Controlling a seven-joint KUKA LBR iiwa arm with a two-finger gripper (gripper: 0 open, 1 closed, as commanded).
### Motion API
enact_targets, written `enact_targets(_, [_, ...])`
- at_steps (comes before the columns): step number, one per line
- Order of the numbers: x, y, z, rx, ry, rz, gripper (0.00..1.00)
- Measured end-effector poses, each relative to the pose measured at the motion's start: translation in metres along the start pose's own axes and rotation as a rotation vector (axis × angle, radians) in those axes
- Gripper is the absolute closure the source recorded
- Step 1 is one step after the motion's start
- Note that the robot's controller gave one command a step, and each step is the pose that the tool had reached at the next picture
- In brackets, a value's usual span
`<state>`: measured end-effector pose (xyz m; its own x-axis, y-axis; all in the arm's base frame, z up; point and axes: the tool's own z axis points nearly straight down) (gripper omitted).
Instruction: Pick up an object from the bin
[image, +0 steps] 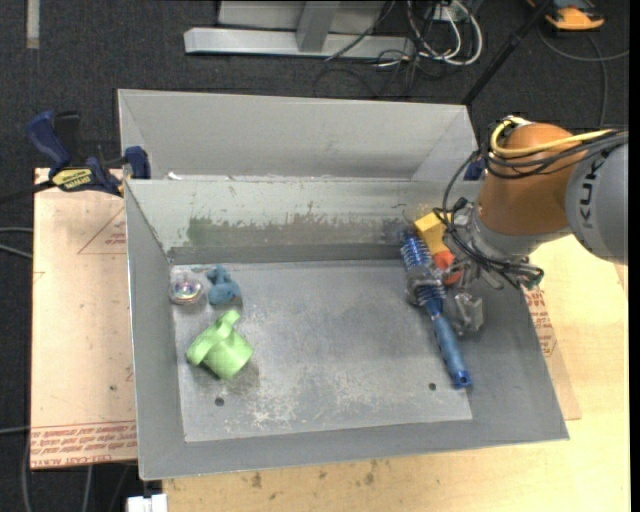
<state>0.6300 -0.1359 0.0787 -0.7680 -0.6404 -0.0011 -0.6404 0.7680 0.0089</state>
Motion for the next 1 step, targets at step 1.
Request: enact_targets(1, [0.0412,0.0464,-0.1527,0.012,-0.001,-0.343,1.00])
